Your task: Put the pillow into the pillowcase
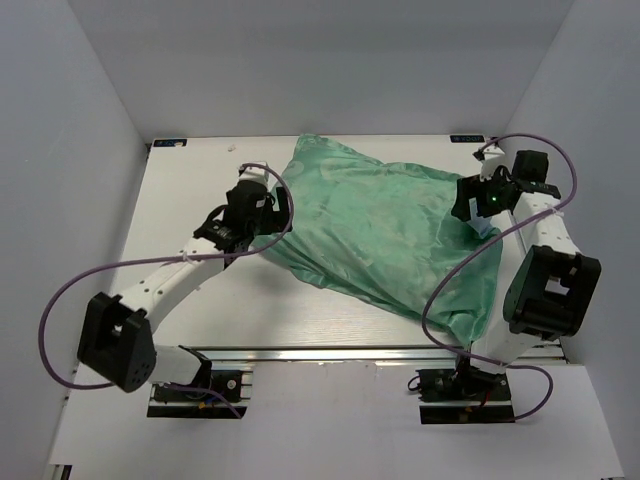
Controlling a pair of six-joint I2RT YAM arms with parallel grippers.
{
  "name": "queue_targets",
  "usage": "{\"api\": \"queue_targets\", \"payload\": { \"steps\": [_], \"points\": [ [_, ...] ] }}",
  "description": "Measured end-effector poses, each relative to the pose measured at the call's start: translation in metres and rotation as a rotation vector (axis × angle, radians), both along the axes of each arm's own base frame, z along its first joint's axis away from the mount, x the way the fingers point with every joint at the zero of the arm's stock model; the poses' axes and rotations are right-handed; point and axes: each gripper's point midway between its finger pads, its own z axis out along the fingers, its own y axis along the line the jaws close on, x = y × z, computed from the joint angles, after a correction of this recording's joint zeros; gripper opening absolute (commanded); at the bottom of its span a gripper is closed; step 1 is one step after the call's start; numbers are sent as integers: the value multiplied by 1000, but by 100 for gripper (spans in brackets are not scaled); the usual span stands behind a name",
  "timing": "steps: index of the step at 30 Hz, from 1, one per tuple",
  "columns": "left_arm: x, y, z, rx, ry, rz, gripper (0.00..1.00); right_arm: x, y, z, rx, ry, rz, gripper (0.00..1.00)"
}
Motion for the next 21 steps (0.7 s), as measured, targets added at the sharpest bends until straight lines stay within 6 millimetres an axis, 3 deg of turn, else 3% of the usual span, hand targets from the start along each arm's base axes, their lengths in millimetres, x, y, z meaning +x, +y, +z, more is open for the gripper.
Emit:
{"api": "queue_targets", "payload": {
  "steps": [8, 11, 12, 15, 16, 18, 21],
  "points": [
    [32, -8, -62, -30, 125, -76, 98, 23, -21, -34, -172, 41, -53, 89],
    [39, -11, -79, -54, 156, -101, 98, 29, -25, -49, -263, 43, -57, 75],
    [41, -11, -82, -62, 161, -108, 98, 29, -25, -53, -291, 43, -52, 61],
    [47, -13, -86, -89, 164, -128, 97, 30, -33, -59, -366, 38, -58, 36],
    [49, -13, -87, -97, 163, -135, 96, 31, -39, -58, -395, 31, -70, 23],
    [55, -15, -87, -112, 159, -146, 89, 30, -51, -56, -441, 20, -86, 14],
    [63, -15, -90, -128, 158, -160, 77, 25, -68, -44, -493, -3, -119, 14]
  ]
}}
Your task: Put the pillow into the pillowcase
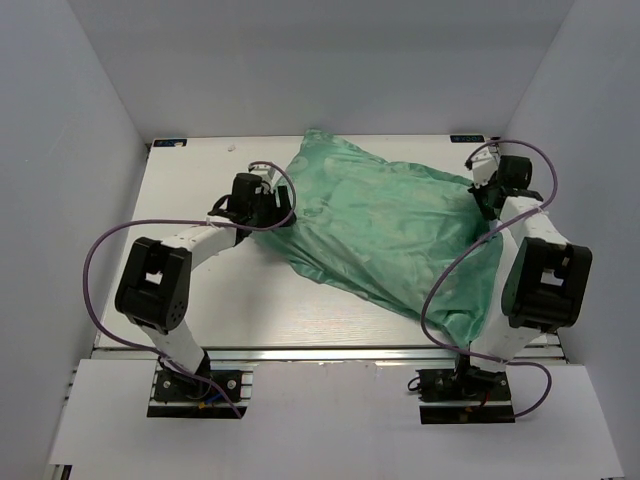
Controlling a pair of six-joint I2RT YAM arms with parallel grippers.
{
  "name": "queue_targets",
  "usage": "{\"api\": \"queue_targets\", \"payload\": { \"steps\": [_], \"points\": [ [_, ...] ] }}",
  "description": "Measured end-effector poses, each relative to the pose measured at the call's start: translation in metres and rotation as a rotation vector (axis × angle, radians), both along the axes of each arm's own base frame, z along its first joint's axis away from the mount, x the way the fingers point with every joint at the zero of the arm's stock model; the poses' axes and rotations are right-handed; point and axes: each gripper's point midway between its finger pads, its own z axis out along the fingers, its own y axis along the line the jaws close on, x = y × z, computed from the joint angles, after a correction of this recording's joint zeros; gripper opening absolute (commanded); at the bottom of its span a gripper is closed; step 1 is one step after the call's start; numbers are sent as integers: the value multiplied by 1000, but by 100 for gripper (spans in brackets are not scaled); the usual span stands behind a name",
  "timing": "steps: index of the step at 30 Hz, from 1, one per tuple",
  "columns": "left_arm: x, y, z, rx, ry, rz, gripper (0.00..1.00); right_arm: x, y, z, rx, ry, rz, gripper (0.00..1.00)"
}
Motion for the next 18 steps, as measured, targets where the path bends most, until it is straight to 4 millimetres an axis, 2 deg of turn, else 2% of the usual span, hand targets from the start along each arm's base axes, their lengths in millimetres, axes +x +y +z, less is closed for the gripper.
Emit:
{"api": "queue_targets", "payload": {
  "steps": [1, 5, 6, 7, 8, 10, 11, 12, 15, 18],
  "points": [
    [2, 1, -1, -7, 2, -3, 68, -2, -7, 8, -18, -15, -10, 14],
    [8, 0, -6, -52, 9, -22, 51, -2, -39, 42, -93, -101, -70, 22],
    [9, 1, -7, -61, 10, -26, 51, -2, -47, 48, -112, -115, -87, 33],
    [10, 1, -6, -70, 8, -31, 43, 0, -55, 55, -130, -131, -103, 38],
    [11, 2, -6, -78, 7, -34, 41, 0, -61, 59, -145, -140, -120, 54],
    [12, 2, -5, -88, 5, -42, 38, -1, -73, 67, -171, -151, -150, 69],
    [12, 3, -4, -92, 5, -44, 37, 0, -76, 69, -181, -159, -156, 76],
    [12, 3, -4, -95, 5, -45, 37, 0, -78, 72, -188, -164, -161, 88],
    [13, 6, -3, -104, 6, -49, 38, -4, -78, 81, -186, -181, -157, 89],
    [13, 7, -3, -106, 5, -55, 59, -13, -65, 102, -127, -211, -117, 89]
  ]
}}
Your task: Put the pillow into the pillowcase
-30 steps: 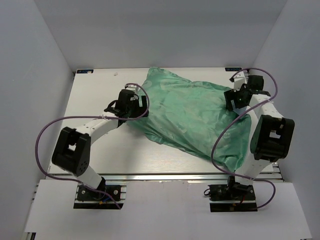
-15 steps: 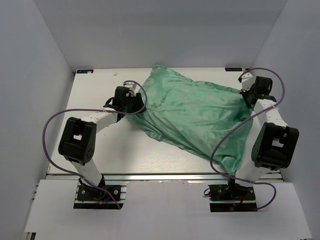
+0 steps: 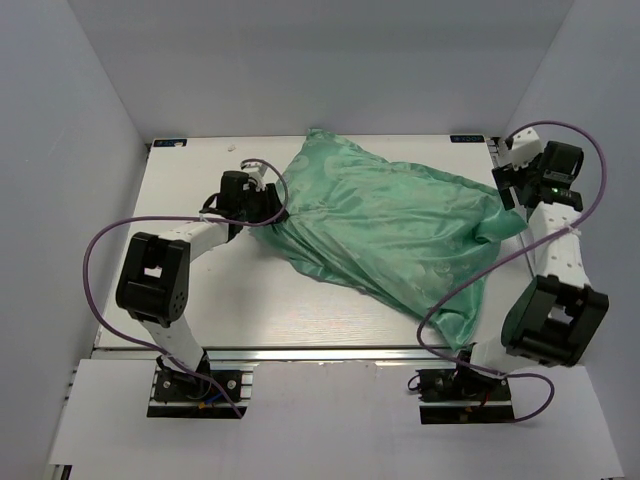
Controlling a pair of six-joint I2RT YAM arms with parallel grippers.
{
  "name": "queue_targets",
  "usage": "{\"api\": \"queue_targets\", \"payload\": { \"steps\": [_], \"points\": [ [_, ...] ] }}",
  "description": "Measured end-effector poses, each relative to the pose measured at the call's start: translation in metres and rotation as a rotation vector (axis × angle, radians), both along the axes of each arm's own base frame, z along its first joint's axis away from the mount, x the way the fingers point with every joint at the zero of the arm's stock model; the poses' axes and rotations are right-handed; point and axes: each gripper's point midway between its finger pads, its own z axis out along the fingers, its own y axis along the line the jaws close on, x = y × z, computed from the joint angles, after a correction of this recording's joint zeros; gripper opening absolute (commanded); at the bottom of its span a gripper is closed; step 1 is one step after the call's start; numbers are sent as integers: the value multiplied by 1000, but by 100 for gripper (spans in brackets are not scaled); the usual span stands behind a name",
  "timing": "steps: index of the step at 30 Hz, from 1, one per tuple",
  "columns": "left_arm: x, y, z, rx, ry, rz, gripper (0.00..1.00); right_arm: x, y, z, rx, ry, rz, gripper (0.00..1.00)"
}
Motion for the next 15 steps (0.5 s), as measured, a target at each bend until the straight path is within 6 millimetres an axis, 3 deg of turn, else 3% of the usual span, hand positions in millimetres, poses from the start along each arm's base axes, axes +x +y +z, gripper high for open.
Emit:
{"api": "queue_targets", "payload": {
  "steps": [1, 2, 5, 8, 10, 13, 15],
  "points": [
    [0, 1, 0, -2, 0, 0, 67, -4, 7, 11, 26, -21, 23, 89],
    [0, 1, 0, -3, 0, -5, 82, -8, 16, 24, 54, -46, 54, 89],
    [-5, 2, 7, -11, -21, -15, 98, -23, 44, 60, 128, -129, 143, 89],
    [-17, 6, 28, -11, -80, -26, 98, -40, 70, 81, 192, -175, 227, 89],
    [-20, 9, 51, -7, -145, -30, 98, -49, 86, 84, 239, -182, 278, 89],
    [-15, 13, 85, 4, -247, -15, 98, -61, 104, 72, 318, -151, 325, 89],
    [-2, 14, 94, 4, -273, -9, 98, -68, 115, 58, 377, -115, 345, 89]
  ]
}}
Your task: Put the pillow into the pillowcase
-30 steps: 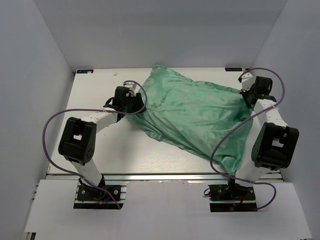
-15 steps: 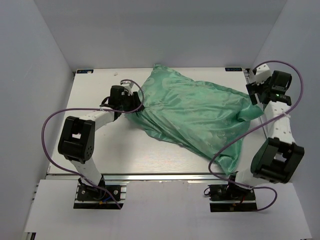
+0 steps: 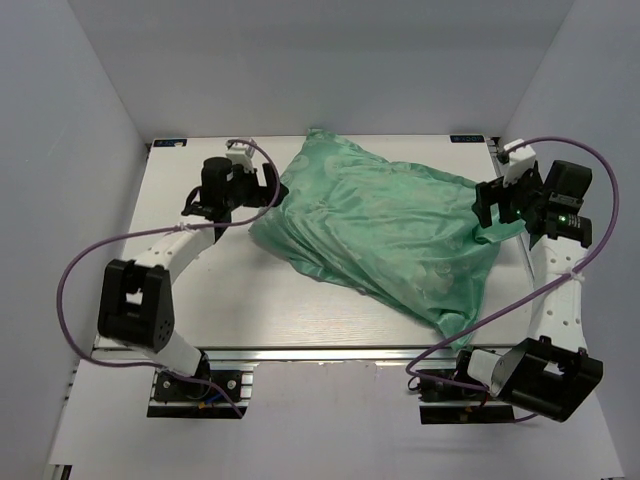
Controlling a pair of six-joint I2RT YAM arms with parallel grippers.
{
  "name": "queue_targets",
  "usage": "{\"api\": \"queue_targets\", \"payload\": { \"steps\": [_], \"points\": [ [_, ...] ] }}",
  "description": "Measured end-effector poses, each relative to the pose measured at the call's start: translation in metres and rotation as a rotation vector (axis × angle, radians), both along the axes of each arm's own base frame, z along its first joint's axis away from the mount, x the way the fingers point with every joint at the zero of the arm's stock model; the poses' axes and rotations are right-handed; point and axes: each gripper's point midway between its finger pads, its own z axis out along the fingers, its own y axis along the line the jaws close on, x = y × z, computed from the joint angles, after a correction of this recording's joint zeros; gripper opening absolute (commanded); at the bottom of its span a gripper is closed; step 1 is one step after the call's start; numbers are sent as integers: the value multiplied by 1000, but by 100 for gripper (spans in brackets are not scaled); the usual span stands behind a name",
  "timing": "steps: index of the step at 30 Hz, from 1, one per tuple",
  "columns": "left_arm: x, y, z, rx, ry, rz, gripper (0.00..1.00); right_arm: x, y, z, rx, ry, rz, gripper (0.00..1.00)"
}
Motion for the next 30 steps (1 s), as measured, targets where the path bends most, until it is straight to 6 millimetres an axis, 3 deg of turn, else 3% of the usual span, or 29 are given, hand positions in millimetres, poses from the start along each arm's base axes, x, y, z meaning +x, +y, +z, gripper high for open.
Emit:
{"api": "queue_targets", "payload": {
  "steps": [3, 7, 10, 15, 19, 26, 29, 30],
  "points": [
    [33, 0, -8, -14, 28, 1, 98, -10, 11, -16, 51, 46, 29, 89],
    [63, 7, -59, -20, 157, 38, 98, -26, 22, -25, 83, 66, 54, 89],
    [63, 17, -94, -71, 276, 79, 98, -35, 26, -26, 78, 55, 67, 89],
    [69, 26, -111, -227, 361, 70, 98, -44, 32, -33, 82, 53, 85, 89],
    [69, 10, -123, -330, 413, -55, 98, -47, 33, -42, 94, 75, 87, 89],
    [41, -25, -127, -376, 460, -271, 95, -48, 34, -46, 101, 84, 87, 89],
    [21, -46, -128, -389, 492, -354, 64, -49, 34, -46, 103, 83, 85, 89],
    [15, -52, -129, -399, 499, -378, 27, -49, 34, -46, 103, 83, 85, 89]
  ]
}}
